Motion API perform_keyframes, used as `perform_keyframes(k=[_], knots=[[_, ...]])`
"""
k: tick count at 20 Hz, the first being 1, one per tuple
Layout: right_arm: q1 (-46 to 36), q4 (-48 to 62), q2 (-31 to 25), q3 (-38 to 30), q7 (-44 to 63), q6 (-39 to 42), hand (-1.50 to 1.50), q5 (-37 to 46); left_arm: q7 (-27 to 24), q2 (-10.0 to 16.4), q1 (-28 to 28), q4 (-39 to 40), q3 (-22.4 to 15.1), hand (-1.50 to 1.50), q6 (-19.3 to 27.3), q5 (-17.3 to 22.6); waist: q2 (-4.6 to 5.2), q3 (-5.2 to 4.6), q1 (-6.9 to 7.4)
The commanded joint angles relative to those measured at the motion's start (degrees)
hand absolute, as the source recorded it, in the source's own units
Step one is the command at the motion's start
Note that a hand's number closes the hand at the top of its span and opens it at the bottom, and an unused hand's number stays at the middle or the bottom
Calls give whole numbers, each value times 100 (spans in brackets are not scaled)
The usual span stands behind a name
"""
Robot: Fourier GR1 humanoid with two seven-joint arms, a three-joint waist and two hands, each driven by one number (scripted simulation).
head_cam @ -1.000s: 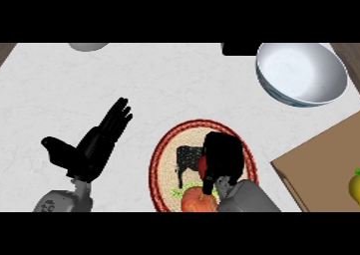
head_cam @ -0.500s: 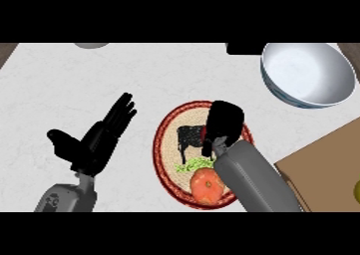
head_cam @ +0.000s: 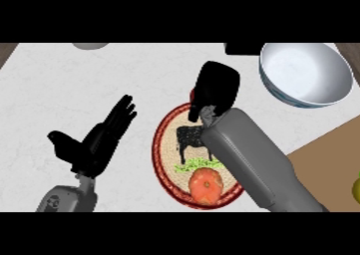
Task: Pick the tomato from the placemat and place it in the bowl
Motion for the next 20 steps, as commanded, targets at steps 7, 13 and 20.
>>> perform_keyframes(k=[7,13,20], knots=[[-1360,-856,60,-418,1473,1124,150,820,39,136,-71,149,260,0,-107,74,-47,-3,-149],[-1631,-478,-275,-1141,853,977,150,1096,133,52,-1,-89,185,0,-26,-2,-4,1,-73],[-1599,-205,-790,-1798,190,703,150,1403,43,22,226,-226,98,0,-27,-163,6,2,-44]])
